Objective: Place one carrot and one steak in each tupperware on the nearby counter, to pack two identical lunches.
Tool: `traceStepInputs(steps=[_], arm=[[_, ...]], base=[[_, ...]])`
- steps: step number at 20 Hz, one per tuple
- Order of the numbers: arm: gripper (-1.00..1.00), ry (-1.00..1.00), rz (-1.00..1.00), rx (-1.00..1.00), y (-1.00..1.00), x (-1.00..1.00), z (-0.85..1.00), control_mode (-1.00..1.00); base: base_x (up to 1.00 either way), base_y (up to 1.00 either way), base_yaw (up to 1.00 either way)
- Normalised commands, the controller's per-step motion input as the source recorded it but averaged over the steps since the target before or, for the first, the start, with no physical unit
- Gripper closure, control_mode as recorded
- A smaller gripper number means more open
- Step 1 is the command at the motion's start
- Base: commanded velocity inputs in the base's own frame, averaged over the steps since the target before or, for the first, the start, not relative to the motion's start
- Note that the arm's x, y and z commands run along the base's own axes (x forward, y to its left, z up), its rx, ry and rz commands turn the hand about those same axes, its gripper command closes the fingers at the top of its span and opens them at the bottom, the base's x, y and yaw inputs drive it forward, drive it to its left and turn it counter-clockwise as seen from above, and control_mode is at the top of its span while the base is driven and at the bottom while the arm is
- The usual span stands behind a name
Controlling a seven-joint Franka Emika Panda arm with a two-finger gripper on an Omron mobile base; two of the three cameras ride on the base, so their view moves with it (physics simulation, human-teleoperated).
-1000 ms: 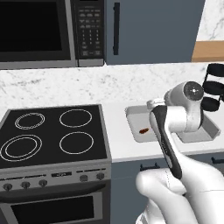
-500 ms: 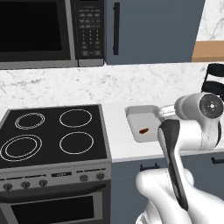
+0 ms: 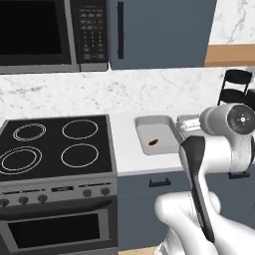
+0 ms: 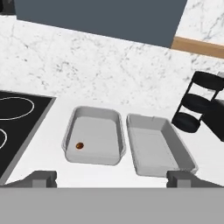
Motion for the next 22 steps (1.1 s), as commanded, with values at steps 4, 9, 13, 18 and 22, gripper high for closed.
traceStepInputs(steps=[4,9,13,18,22], arm=[[-1.0,0.0,0.0,0.0,0.0,0.0,0.0,1.0],[-1.0,0.0,0.0,0.0,0.0,0.0,0.0,1.0],[-1.0,0.0,0.0,0.0,0.0,0.0,0.0,1.0],[-1.0,0.0,0.0,0.0,0.0,0.0,0.0,1.0],[-1.0,0.0,0.0,0.0,0.0,0.0,0.0,1.0]], base=[[-0.74,-0.89,0.01],[-0.64,-1.0,0.0],[-0.7,-1.0,0.02],[-0.7,-1.0,0.03],[-0.68,-0.96,0.04]])
